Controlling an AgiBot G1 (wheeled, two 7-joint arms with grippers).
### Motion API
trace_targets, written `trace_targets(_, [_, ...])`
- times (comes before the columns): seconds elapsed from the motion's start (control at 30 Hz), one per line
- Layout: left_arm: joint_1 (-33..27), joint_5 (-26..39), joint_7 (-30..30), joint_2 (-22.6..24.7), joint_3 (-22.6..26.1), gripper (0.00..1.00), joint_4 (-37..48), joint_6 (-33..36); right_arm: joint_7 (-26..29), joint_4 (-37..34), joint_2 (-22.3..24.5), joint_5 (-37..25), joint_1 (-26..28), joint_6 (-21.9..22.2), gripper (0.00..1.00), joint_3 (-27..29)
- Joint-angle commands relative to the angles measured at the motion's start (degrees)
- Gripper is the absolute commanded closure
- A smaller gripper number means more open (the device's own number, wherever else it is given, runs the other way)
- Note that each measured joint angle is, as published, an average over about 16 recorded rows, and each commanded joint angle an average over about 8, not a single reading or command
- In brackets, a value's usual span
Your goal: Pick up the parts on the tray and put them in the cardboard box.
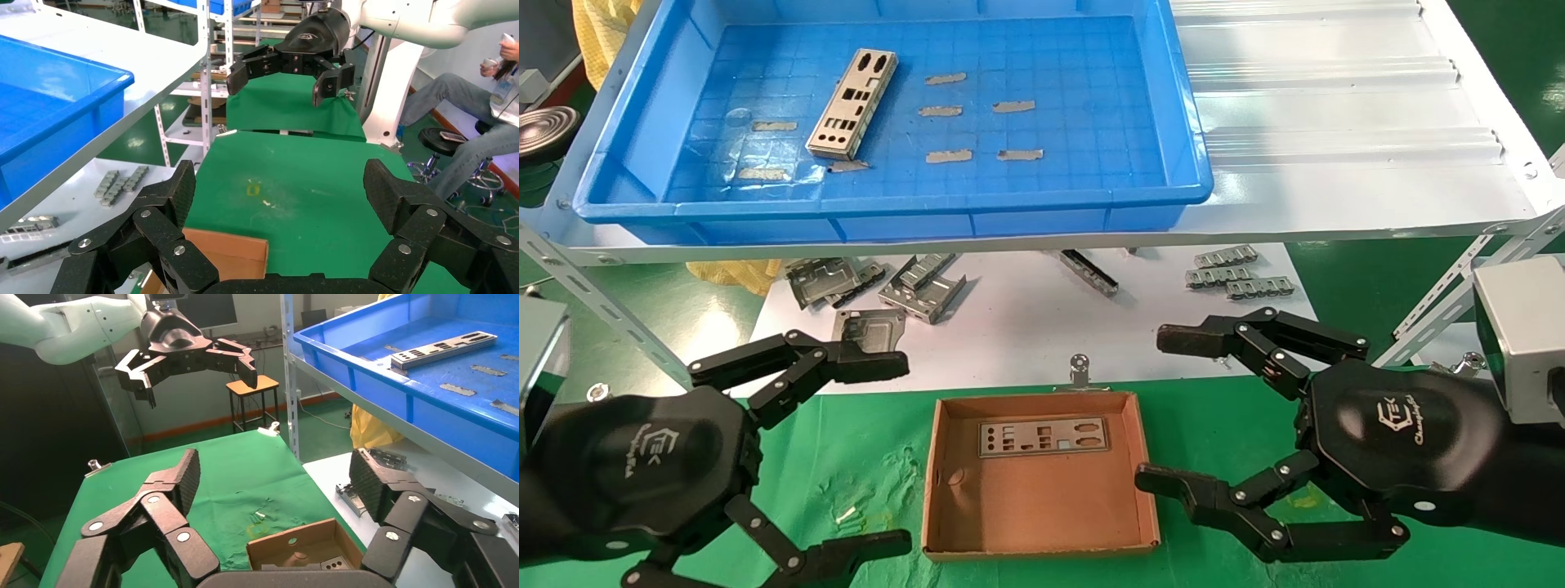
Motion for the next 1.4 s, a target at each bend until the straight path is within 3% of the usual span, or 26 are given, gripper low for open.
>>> trace_targets(0.03, [0.0, 0.0, 0.0, 0.0, 0.0, 0.0, 0.0, 0.0, 0.0, 0.0, 0.0, 0.0, 0.0, 0.0, 1.0, 0.0])
trace_targets(0.3, [0.0, 0.0, 0.0, 0.0, 0.0, 0.0, 0.0, 0.0, 0.0, 0.0, 0.0, 0.0, 0.0, 0.0, 1.0, 0.0])
trace_targets(0.33, [0.0, 0.0, 0.0, 0.0, 0.0, 0.0, 0.0, 0.0, 0.0, 0.0, 0.0, 0.0, 0.0, 0.0, 0.94, 0.0])
trace_targets(0.57, [0.0, 0.0, 0.0, 0.0, 0.0, 0.0, 0.0, 0.0, 0.0, 0.0, 0.0, 0.0, 0.0, 0.0, 0.07, 0.0])
trace_targets(0.6, [0.0, 0.0, 0.0, 0.0, 0.0, 0.0, 0.0, 0.0, 0.0, 0.0, 0.0, 0.0, 0.0, 0.0, 0.0, 0.0])
trace_targets(1.4, [0.0, 0.0, 0.0, 0.0, 0.0, 0.0, 0.0, 0.0, 0.0, 0.0, 0.0, 0.0, 0.0, 0.0, 0.0, 0.0])
